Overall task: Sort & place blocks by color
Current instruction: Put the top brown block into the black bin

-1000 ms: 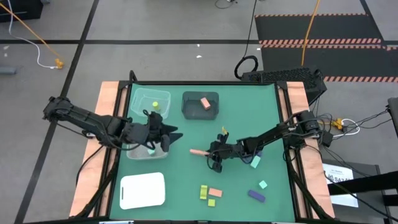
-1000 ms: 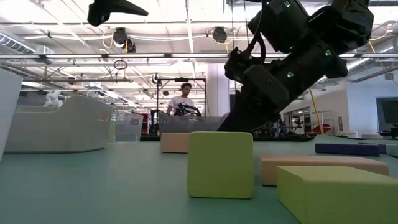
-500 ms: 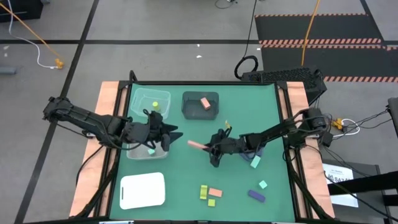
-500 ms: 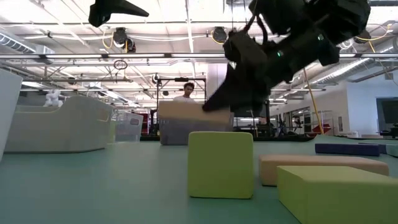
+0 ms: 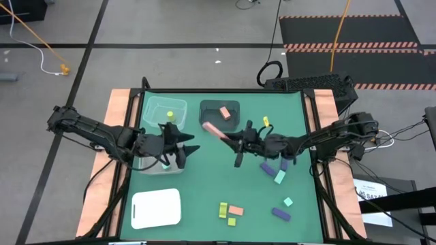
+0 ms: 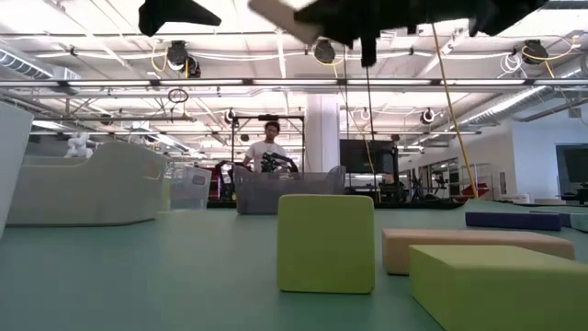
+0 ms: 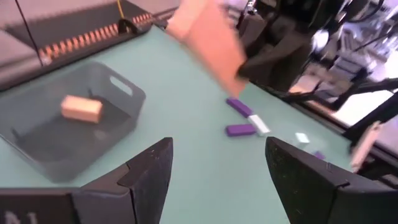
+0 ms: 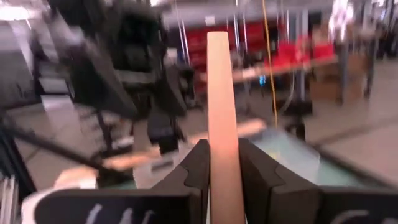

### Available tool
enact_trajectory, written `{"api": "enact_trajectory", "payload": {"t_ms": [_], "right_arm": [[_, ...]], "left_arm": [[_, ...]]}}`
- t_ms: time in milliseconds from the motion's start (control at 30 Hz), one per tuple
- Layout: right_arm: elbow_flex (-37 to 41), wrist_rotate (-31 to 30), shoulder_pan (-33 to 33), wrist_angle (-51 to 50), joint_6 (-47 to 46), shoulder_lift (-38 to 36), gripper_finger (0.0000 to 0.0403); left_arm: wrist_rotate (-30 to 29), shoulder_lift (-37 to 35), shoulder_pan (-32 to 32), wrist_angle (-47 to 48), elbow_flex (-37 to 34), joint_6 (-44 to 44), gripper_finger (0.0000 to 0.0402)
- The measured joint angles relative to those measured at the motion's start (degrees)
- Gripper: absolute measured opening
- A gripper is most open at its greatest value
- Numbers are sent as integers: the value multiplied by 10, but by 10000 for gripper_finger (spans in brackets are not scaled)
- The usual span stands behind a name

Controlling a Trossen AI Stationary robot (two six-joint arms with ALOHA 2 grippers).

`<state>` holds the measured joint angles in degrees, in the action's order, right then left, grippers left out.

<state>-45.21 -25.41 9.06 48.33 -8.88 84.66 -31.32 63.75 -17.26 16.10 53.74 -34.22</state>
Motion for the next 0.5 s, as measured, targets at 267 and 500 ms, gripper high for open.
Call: {"api": "enact_trajectory", "payload": {"t_ms": [267,500], "right_arm": [[0,60,0,116,24,-1,42],[0,56,-3,117,26,-1,42]], "left_arm": [[-18,0,0,-1,0,77,255],[-18,0,0,-1,0,82,255]]}}
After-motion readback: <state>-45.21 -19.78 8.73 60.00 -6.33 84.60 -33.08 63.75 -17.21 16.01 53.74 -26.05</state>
